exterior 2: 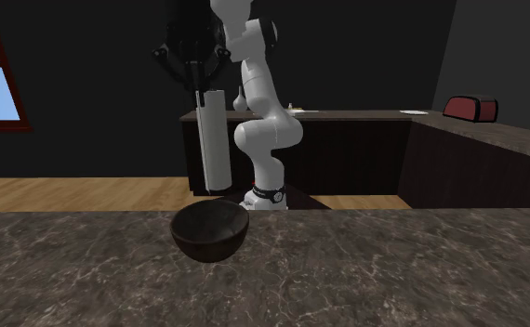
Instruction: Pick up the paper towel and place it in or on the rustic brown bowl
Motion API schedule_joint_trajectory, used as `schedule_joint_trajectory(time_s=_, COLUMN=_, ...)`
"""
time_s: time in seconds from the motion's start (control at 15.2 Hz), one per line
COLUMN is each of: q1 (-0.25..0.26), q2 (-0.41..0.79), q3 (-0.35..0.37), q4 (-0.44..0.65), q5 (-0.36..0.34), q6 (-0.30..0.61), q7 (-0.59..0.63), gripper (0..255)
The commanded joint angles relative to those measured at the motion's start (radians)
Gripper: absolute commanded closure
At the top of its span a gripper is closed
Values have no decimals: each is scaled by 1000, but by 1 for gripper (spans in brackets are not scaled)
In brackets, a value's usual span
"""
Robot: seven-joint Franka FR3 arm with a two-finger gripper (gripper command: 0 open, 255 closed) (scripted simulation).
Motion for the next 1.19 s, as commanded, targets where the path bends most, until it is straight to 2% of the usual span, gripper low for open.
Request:
schedule_joint_trajectory(time_s=0.0, q1=-2, q2=-8, q3=-2, q4=-33, q5=-4, q6=26, q7=4, gripper=255)
schedule_joint_trajectory(time_s=0.99, q1=-24, q2=-51, q3=-32, q4=-262, q5=-41, q6=215, q7=21, gripper=255)
schedule_joint_trajectory(time_s=1.12, q1=-24, q2=-51, q3=-32, q4=-262, q5=-41, q6=215, q7=21, gripper=255)
